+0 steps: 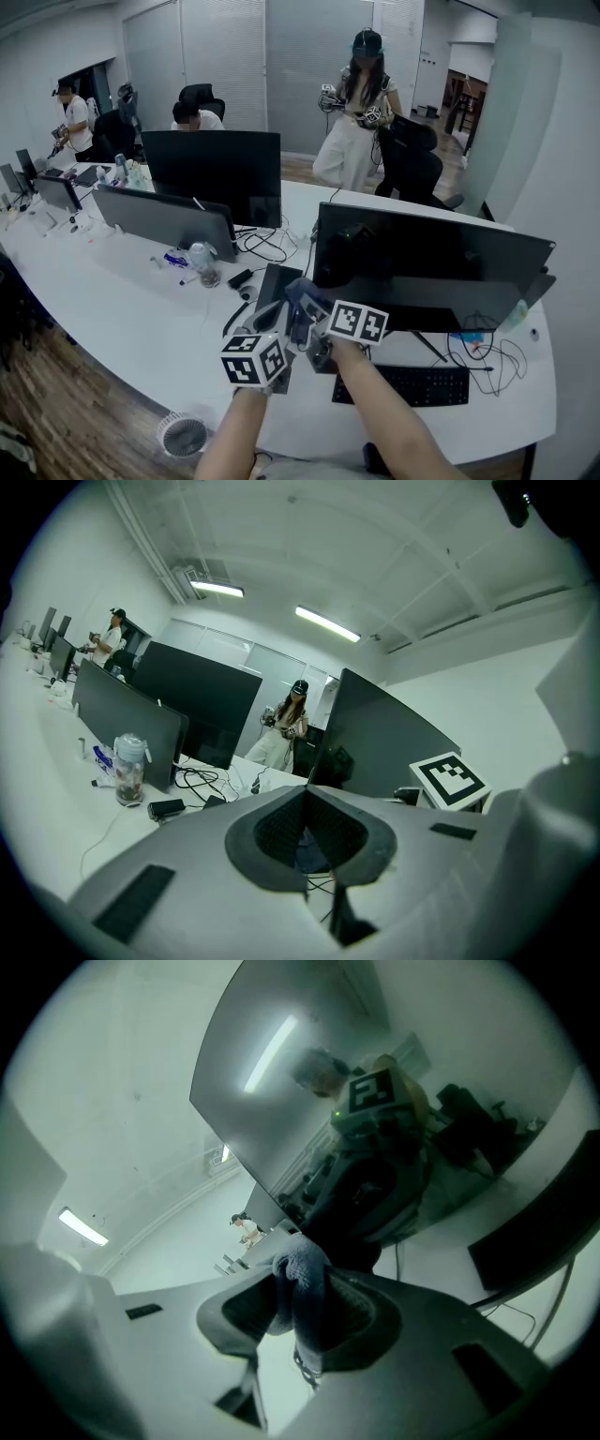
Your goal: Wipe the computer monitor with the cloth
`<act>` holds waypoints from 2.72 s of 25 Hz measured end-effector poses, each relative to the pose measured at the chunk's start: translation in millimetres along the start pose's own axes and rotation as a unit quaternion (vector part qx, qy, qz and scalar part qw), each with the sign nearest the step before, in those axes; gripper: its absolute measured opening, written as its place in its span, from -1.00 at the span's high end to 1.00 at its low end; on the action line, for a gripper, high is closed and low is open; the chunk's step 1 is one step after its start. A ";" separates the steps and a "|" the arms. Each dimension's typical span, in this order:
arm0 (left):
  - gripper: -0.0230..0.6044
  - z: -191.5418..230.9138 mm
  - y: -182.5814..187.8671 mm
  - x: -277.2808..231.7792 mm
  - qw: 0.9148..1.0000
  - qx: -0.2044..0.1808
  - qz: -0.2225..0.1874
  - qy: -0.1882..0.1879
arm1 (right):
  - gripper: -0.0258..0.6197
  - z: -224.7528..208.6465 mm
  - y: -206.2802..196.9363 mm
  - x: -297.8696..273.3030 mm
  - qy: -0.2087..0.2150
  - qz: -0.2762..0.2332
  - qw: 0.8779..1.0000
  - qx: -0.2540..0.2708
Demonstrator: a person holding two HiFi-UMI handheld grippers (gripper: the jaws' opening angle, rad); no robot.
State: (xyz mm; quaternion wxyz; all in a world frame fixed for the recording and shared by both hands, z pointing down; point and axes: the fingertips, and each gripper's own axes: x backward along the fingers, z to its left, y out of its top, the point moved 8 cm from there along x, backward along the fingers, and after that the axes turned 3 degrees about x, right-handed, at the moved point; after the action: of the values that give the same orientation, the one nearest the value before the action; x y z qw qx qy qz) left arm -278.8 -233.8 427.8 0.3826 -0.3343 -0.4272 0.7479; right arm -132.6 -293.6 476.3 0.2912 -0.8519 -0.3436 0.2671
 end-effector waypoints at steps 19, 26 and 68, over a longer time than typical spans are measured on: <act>0.91 -15.1 15.0 -2.3 1.000 -0.002 -0.026 -0.007 | 0.52 24.7 31.4 7.4 0.028 -0.024 0.999 0.019; 0.91 -17.2 24.3 -1.2 0.999 0.007 -0.038 -0.008 | 0.52 31.0 40.4 10.3 0.034 -0.028 0.999 0.030; 0.91 -17.4 40.9 2.2 0.999 -0.003 -0.052 0.000 | 0.52 88.6 97.3 14.8 0.024 -0.134 0.989 0.062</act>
State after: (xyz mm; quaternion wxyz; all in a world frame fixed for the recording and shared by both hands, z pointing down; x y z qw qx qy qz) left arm -277.2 -239.3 383.6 0.4196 -0.3130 -0.4462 0.7258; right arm -139.7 -312.7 345.4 0.3845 -0.7847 -0.4304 0.2261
